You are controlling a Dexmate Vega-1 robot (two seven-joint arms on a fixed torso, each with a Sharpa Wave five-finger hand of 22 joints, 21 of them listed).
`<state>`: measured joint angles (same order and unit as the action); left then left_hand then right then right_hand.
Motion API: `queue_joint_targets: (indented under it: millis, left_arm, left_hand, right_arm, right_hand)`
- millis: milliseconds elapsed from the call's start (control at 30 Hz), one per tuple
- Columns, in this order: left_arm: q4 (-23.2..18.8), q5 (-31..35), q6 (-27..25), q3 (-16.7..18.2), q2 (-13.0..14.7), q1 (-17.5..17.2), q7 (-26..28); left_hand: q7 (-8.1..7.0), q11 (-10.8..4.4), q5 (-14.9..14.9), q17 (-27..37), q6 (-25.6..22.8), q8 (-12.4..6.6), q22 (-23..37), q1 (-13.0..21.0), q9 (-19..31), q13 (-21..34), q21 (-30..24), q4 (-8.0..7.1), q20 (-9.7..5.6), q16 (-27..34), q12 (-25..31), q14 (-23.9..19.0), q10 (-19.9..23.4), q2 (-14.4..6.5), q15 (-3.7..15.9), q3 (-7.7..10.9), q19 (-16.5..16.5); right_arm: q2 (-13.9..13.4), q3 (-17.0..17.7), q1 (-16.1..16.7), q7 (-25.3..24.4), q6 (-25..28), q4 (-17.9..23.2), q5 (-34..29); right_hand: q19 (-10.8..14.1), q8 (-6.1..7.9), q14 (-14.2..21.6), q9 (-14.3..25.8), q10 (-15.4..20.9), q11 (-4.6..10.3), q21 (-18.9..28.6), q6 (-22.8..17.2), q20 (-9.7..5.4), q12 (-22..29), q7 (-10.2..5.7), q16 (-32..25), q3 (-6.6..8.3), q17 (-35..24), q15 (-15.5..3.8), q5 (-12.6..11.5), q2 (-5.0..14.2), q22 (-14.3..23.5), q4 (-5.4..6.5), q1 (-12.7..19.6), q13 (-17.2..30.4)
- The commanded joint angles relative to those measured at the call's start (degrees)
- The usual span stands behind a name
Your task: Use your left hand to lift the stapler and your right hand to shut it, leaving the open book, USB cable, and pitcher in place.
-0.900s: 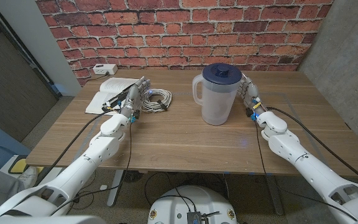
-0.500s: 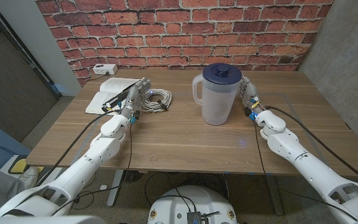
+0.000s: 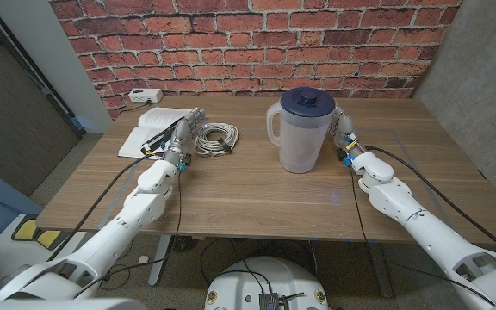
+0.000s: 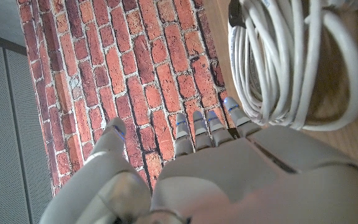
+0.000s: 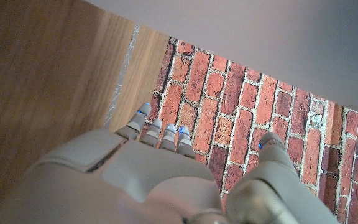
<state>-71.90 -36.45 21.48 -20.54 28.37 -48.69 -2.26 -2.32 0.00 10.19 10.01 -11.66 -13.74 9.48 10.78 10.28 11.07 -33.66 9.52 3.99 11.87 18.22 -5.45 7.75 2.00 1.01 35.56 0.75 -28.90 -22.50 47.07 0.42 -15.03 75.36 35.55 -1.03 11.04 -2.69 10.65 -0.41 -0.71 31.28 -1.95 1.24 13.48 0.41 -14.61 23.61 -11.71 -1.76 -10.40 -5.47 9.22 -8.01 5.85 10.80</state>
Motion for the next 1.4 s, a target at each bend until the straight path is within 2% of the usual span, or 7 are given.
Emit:
queue_joint_targets:
  millis: [33, 300, 667, 1000, 1067, 1200, 1400]
  left_arm:
    - [-1.9, 2.1, 0.9, 0.6, 0.5, -1.1, 3.8]
    - [-4.4, 3.8, 0.8, 0.9, 1.8, -2.5, 6.0]
    - [-9.2, 9.3, 0.0, 1.2, 2.7, -5.1, 13.8]
    - [-12.6, 13.5, -2.3, 1.0, 3.5, -6.7, 18.6]
    - [-13.9, 14.7, -3.5, 1.0, 4.4, -7.1, 19.3]
    - [-15.2, 15.6, -4.5, 1.3, 5.1, -7.6, 20.1]
    - [-16.3, 16.7, -5.5, 2.1, 5.7, -8.3, 21.9]
  left_hand:
    - [0.36, -0.94, 0.2, 0.1, -0.8, 0.38, 0.1, 1.6, 0.2, 0.3, 0.4, 0.31, -0.76, 0.1, 0.0, -1.1, 1.9, 0.5, 0.75, -0.09, 2.0]
    - [1.34, -2.00, -0.2, 0.0, -3.1, 0.65, 0.1, 2.9, 0.1, 0.3, 1.2, 0.26, -2.78, 0.4, 0.4, -3.7, 5.5, 2.0, 2.87, -0.95, 5.3]
    - [1.01, -2.27, -0.2, 0.0, -4.6, 1.08, 0.1, 2.4, 0.1, 0.3, 2.3, -0.14, -2.80, 0.3, 0.2, -5.4, 7.3, 4.7, 3.55, -2.92, 6.8]
    - [1.22, -1.96, 0.0, 0.0, -3.4, 2.02, 0.2, 4.3, 0.1, 0.3, 2.7, 0.07, -3.31, -0.3, -0.8, -4.8, 6.6, 4.0, 3.28, -2.65, 9.0]
    - [2.24, -1.73, 0.4, 0.0, -5.5, 1.46, 0.2, 8.8, 0.2, 0.4, 4.0, 0.52, -3.01, -0.6, -1.2, -4.7, 7.5, 1.2, 3.15, -0.85, 9.0]
    - [2.40, -1.75, 0.8, 0.0, -5.1, 1.92, 0.2, 12.4, 0.3, 0.4, 5.3, 0.82, -3.07, -1.0, -1.6, -4.1, 7.9, -0.5, 3.05, 0.25, 8.8]
    - [1.02, -2.08, -0.1, 0.0, -3.8, 2.45, 0.2, 13.5, 0.4, 0.5, 6.3, 0.79, -3.06, -1.0, -2.4, -3.8, 7.1, 1.6, 3.30, -0.86, 9.1]
  right_arm:
    - [-0.4, 0.2, 0.9, -1.7, -1.1, 1.6, -1.3]
    - [-1.4, 0.0, 2.0, -2.1, -0.5, 3.1, -2.0]
    - [-2.8, 0.5, 2.7, -2.0, -0.4, 4.5, -2.3]
    - [-3.0, 0.4, 1.9, -0.5, -0.6, 3.2, -2.1]
    - [-3.1, 0.6, 1.8, -0.3, -0.9, 2.9, -2.1]
    - [-3.2, 0.8, 1.9, -0.2, -1.5, 2.4, -2.1]
    - [-3.3, 1.0, 2.1, -0.6, -1.4, 2.7, -2.1]
  right_hand:
    - [0.2, 0.36, -0.1, 0.2, 0.0, 0.57, -0.5, -0.5, -0.21, -0.4, -0.36, 0.2, 0.24, 0.0, -0.91, -0.3, 0.16, 0.2, -0.43, 1.3, 0.3]
    - [0.2, 0.36, -0.2, 0.1, 0.1, 0.63, -0.9, -0.5, -0.46, -0.5, -0.65, 0.3, 0.30, 0.1, -1.05, -0.2, 0.16, 0.2, -0.62, 1.8, 0.3]
    - [0.3, 0.63, -0.2, 0.1, 0.4, 0.67, -1.4, -1.2, -0.94, -0.6, -0.36, 0.4, 0.41, 0.2, -1.16, -0.2, 0.17, 0.2, -0.86, 2.5, 0.3]
    - [0.3, 0.58, -0.4, 0.1, 0.4, 0.31, -1.9, -1.3, -1.13, -0.8, 0.20, 0.7, 0.38, 0.2, -0.80, -0.2, 0.02, 0.2, -0.98, 3.0, 0.3]
    - [0.3, 0.57, -0.4, 0.1, 0.3, 0.30, -2.1, -1.2, -1.14, -0.8, 0.26, 0.7, 0.36, 0.2, -0.79, -0.1, 0.00, 0.2, -0.99, 3.1, 0.3]
    - [0.3, 0.54, -0.5, 0.1, 0.3, 0.28, -2.2, -1.2, -1.12, -0.9, 0.25, 0.7, 0.35, 0.2, -0.74, -0.1, -0.03, 0.2, -1.00, 3.1, 0.3]
    - [0.4, 0.51, -0.5, 0.1, 0.3, 0.28, -2.4, -1.2, -1.08, -0.9, 0.28, 0.8, 0.32, 0.3, -0.78, -0.1, -0.06, 0.2, -1.00, 3.3, 0.3]
